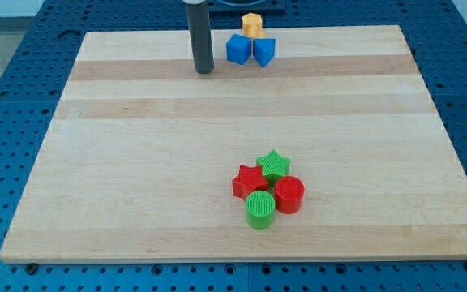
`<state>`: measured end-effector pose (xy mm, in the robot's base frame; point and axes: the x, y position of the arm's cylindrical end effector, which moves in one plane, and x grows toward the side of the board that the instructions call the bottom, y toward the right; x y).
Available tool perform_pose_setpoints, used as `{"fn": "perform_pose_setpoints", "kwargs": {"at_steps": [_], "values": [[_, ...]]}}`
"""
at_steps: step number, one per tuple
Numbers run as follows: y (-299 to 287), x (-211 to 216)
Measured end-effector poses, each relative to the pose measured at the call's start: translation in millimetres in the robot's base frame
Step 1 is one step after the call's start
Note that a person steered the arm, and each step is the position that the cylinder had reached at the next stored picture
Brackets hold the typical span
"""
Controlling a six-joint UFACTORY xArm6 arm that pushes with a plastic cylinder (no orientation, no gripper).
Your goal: Push the yellow hexagon a bit left
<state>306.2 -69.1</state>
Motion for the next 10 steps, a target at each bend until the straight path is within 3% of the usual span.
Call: {"fn": "perform_pose_setpoints", "kwargs": {"at_steps": [1, 3, 4, 6, 7, 10], "values": [[5, 10], [133, 14], [166, 8], [175, -94], [174, -114], [134, -114]]}}
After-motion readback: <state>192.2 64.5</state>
